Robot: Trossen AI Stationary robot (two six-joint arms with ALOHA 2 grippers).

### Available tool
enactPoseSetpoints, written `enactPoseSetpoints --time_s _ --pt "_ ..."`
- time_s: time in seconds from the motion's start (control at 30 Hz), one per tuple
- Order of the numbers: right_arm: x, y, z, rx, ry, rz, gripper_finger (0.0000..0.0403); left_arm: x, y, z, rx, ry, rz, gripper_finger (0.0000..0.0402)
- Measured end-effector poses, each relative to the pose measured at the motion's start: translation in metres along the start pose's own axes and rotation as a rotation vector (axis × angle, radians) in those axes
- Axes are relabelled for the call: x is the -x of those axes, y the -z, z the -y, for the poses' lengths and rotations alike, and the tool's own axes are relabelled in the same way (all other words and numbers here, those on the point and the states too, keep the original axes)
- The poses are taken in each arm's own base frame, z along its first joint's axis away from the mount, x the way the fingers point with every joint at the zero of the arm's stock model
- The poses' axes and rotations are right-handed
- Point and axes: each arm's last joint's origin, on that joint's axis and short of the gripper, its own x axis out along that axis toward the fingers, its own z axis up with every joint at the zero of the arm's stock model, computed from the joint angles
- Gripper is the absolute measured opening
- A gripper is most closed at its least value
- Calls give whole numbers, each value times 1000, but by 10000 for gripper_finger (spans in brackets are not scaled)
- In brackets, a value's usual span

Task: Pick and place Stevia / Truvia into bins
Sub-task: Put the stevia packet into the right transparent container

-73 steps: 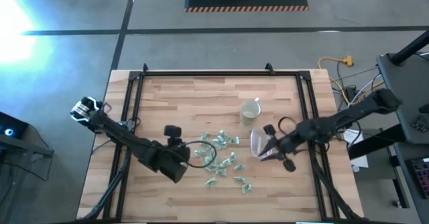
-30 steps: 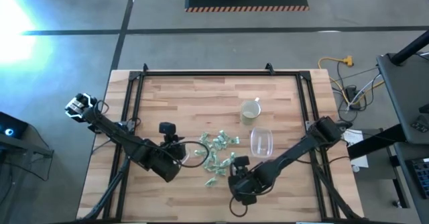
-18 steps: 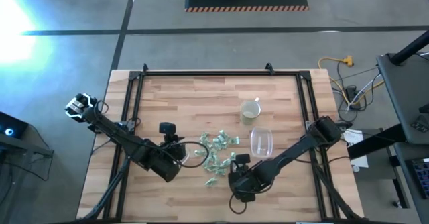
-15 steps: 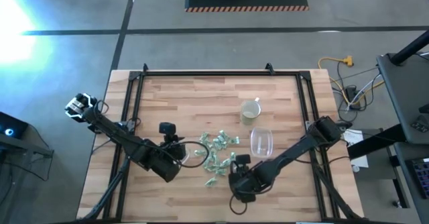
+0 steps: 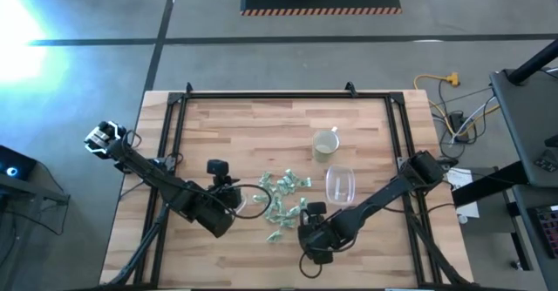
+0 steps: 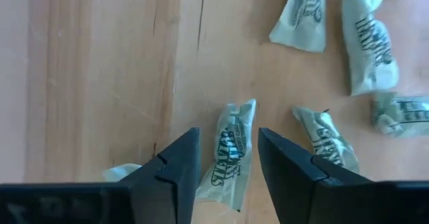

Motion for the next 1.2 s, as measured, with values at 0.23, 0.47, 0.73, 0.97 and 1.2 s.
enactPoseSetpoints --time_s 0.23,0.47,0.73,0.97,1.2 --pt "-2 0 2 9 -9 -10 121 0 0 0 1 1 0 116" --pt "-2 0 2 62 -13 -6 60 0 0 0 3 2 0 116" --pt "-1 -2 1 121 -22 17 10 0 0 1 8 23 -2 116" --pt "13 -17 -4 209 -8 85 9 1 -1 1 6 26 1 116" --pt "44 -12 -4 198 167 87 9 1 -1 1 6 26 1 116"
